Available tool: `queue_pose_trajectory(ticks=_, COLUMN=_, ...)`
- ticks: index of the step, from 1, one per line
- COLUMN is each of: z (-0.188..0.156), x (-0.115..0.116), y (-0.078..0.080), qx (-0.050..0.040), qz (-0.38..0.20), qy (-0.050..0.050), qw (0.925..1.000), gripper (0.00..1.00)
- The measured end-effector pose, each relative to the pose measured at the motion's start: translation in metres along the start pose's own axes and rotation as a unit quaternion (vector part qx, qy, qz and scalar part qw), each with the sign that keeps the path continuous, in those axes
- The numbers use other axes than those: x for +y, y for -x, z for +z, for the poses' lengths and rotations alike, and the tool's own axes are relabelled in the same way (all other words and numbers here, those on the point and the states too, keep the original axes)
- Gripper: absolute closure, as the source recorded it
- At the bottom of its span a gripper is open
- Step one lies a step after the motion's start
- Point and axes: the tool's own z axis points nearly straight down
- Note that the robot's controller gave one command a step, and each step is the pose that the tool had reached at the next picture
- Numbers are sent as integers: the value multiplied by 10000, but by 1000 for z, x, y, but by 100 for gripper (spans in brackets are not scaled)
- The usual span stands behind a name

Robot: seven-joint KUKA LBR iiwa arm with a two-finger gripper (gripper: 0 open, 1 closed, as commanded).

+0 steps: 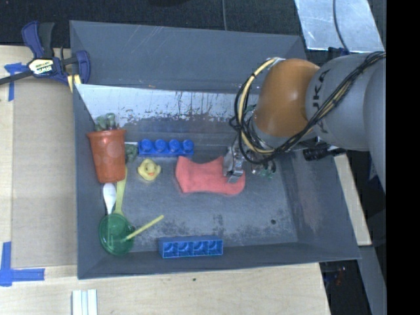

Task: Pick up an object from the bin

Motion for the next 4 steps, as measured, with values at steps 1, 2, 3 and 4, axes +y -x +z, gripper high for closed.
queue_pose_trajectory(ticks=1, z=0, x=0, y=0, qx=0, qz=0, qy=0, qw=10000, gripper=0)
queue_pose_trajectory(ticks=2, z=0, x=0, y=0, qx=-1, qz=-2, qy=0, qw=10000, gripper=0)
queue_pose_trajectory(ticks=3, z=5, x=3, y=6, qx=-18, qz=-70, qy=1, qw=10000, gripper=0)
queue_pose_trajectory(ticks=4, z=15, x=-32, y=-32, qx=-56, qz=-1276, qy=-2, qw=9918, gripper=100)
